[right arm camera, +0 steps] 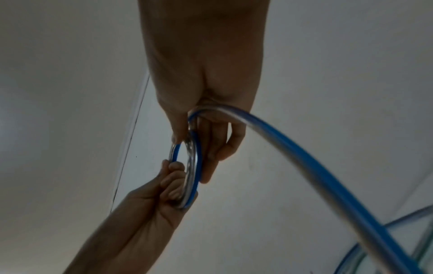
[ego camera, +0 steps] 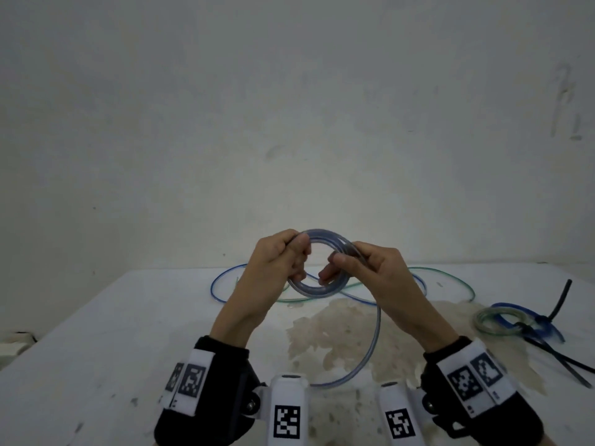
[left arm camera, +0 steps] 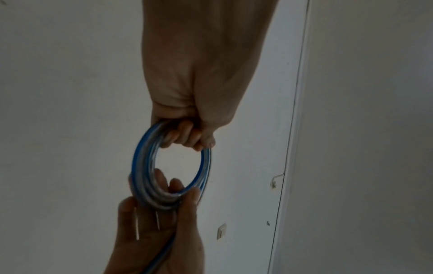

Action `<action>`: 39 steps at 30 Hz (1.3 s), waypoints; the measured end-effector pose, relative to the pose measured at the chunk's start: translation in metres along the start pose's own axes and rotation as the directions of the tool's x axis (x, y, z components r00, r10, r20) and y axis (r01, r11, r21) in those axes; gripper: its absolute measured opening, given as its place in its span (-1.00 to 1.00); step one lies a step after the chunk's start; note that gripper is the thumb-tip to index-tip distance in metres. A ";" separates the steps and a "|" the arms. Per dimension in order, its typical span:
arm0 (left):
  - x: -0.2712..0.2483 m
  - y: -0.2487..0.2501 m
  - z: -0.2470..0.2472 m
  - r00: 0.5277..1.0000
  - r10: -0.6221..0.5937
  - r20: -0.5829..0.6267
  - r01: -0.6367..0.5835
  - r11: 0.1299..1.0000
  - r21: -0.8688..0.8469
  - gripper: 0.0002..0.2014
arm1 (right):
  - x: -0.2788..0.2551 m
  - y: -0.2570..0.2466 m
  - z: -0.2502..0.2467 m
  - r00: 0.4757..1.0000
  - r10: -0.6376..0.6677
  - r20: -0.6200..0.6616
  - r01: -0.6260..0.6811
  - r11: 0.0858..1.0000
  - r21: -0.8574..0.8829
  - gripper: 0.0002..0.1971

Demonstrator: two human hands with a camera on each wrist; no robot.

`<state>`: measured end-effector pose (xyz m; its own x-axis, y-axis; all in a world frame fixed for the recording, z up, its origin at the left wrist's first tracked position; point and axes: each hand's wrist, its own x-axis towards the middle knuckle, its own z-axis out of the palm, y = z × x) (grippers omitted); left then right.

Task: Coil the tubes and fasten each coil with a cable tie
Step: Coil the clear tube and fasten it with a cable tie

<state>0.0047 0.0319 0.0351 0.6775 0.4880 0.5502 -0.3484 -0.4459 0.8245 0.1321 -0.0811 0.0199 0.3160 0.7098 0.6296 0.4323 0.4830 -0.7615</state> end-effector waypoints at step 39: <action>0.000 0.003 0.006 0.991 -0.135 -0.015 0.116 0.898 -0.423 -0.81 | -0.001 -0.001 0.006 0.959 0.206 0.192 -0.279 0.803 0.527 -0.61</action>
<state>0.0074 0.0259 0.0369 0.7088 0.5550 0.4355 -0.5085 -0.0261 0.8607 0.1266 -0.0794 0.0194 0.2299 0.8793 0.4171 -0.1858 0.4603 -0.8681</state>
